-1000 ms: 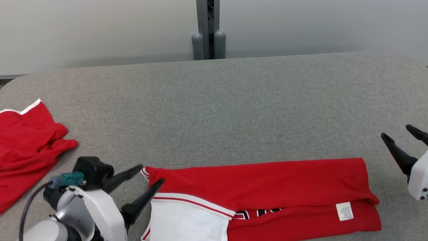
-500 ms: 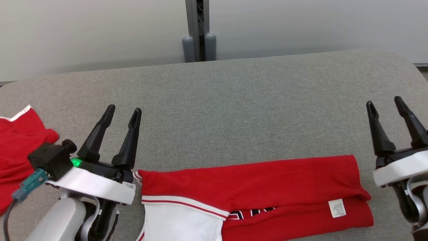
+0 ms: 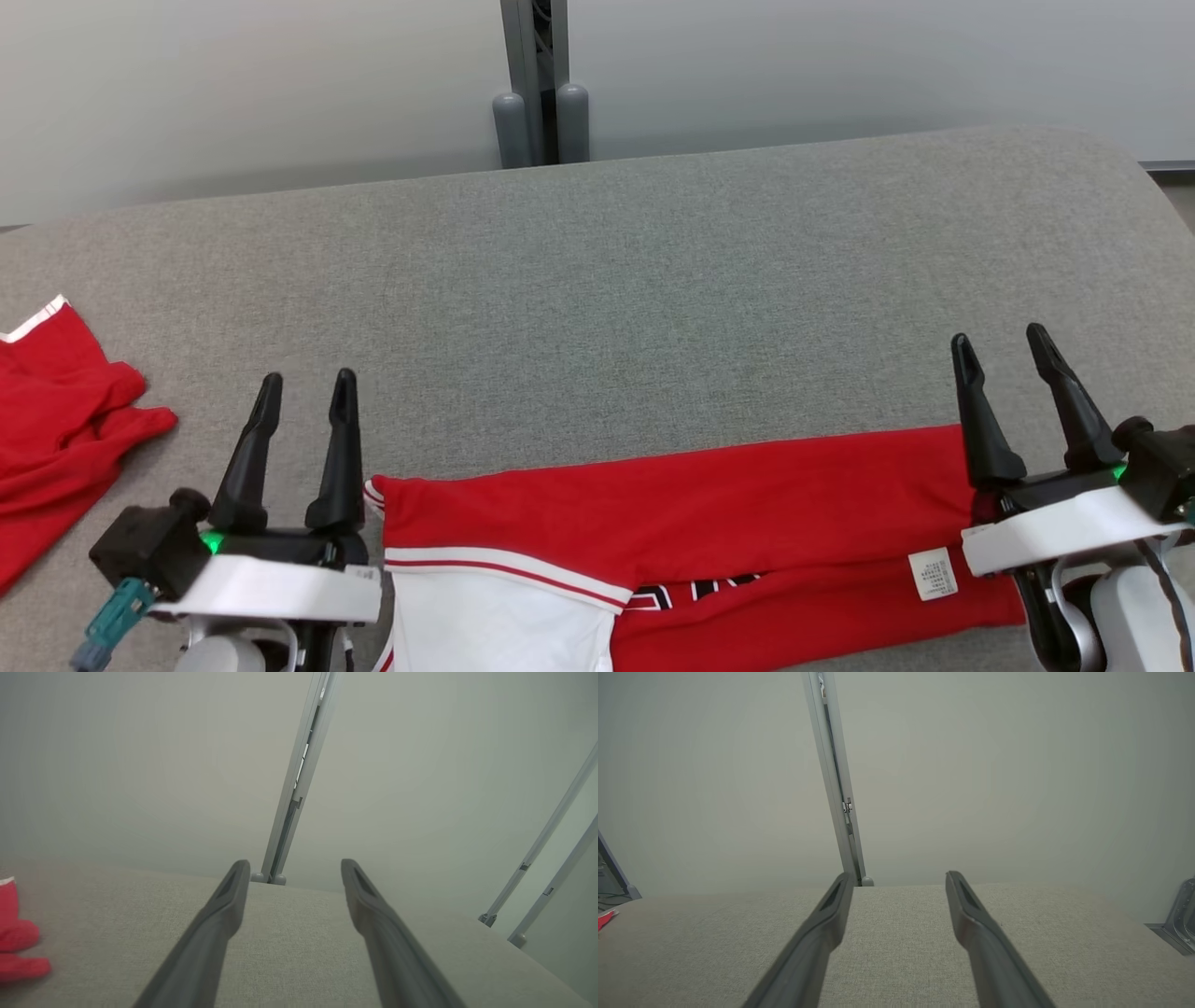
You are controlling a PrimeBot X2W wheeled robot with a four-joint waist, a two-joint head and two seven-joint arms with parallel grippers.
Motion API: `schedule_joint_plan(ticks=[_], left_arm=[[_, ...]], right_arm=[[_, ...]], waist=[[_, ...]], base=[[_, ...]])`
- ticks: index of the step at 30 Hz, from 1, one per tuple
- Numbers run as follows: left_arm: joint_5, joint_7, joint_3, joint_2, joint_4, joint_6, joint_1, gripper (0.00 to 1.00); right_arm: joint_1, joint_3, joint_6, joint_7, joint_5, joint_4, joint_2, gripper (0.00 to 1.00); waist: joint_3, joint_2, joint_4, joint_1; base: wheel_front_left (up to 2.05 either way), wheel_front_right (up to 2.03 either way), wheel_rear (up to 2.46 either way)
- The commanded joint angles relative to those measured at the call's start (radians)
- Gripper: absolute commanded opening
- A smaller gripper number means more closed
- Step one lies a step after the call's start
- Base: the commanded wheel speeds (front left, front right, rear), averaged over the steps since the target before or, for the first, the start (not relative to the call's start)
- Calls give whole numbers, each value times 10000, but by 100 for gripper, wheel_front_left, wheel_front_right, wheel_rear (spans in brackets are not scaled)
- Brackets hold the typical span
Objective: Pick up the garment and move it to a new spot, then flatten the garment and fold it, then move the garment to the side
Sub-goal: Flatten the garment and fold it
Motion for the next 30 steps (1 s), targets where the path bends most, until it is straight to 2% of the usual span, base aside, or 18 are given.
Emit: schedule_joint_plan(ticks=[1,4,6,18,22,26,30], left_arm=[[522,-25,501,-234,-34,-289,256,100],[1067,-26,1139,-569,-189,-580,537,100],[1302,-26,1229,-659,-229,-727,675,100],[1236,-28,1054,-709,-180,-861,689,100],[1252,-28,1005,-712,-131,-876,712,100],[1225,-28,853,-713,32,-888,800,100],[1140,-30,420,-694,247,-870,733,100]], right_arm=[[205,-63,-2,-53,-61,-147,88,100],[330,-47,0,-54,-120,-215,211,100],[421,-37,0,-55,-133,-243,214,100],[630,-178,-2,-54,185,21,256,100],[1025,-471,0,-38,576,639,301,100],[1292,-382,0,-22,1356,1485,456,100],[1344,-261,0,-14,1602,2294,334,100]], waist=[[6,0,-1,0],[23,0,13,0],[25,0,50,0],[-51,0,185,0],[-49,0,205,0],[-2,0,166,0],[70,0,105,0]], base=[[0,0,0],[0,0,0],[0,0,0],[0,0,0],[0,0,0],[0,0,0],[0,0,0]])
